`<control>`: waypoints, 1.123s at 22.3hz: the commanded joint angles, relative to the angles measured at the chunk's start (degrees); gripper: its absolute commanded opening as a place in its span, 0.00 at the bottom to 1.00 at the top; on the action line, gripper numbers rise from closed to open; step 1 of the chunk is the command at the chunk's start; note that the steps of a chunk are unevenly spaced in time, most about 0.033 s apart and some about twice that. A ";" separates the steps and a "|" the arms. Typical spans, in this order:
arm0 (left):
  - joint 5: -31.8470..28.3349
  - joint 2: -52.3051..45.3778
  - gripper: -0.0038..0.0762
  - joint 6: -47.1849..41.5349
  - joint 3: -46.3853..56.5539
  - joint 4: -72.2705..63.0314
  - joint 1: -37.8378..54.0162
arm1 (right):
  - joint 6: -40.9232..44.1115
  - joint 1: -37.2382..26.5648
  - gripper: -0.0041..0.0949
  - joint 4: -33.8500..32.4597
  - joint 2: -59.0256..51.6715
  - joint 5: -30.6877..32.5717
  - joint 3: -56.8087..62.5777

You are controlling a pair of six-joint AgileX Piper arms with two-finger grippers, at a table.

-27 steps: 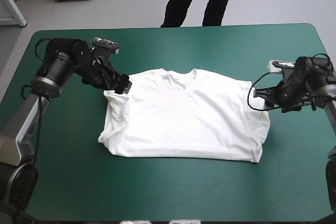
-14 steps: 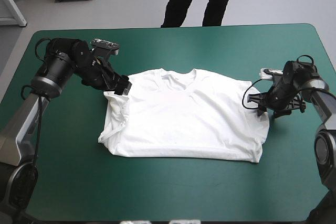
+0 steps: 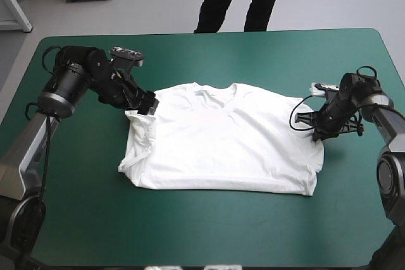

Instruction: Fold the cloth

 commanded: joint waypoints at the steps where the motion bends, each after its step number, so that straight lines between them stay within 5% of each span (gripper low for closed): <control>1: 0.82 -2.62 0.80 -0.54 -1.87 -1.11 0.05 | -0.07 -0.13 0.02 1.26 -4.85 -0.13 -1.21; 12: 1.05 -2.62 0.80 -0.54 -1.87 -1.11 0.05 | 1.23 16.15 0.02 2.51 -7.83 -4.05 -1.21; 19: 1.27 -2.62 0.80 -0.69 -1.87 -1.11 0.05 | -0.16 18.06 0.03 8.86 -3.20 -5.91 -1.21; 22: 1.75 -2.62 0.80 -0.69 -1.87 -1.11 0.05 | -0.91 18.06 0.13 8.99 -3.09 -4.74 -1.21; 25: 1.63 -2.62 0.80 -0.69 -1.87 -1.11 0.05 | -2.84 18.06 0.33 9.29 -3.70 -1.82 -1.68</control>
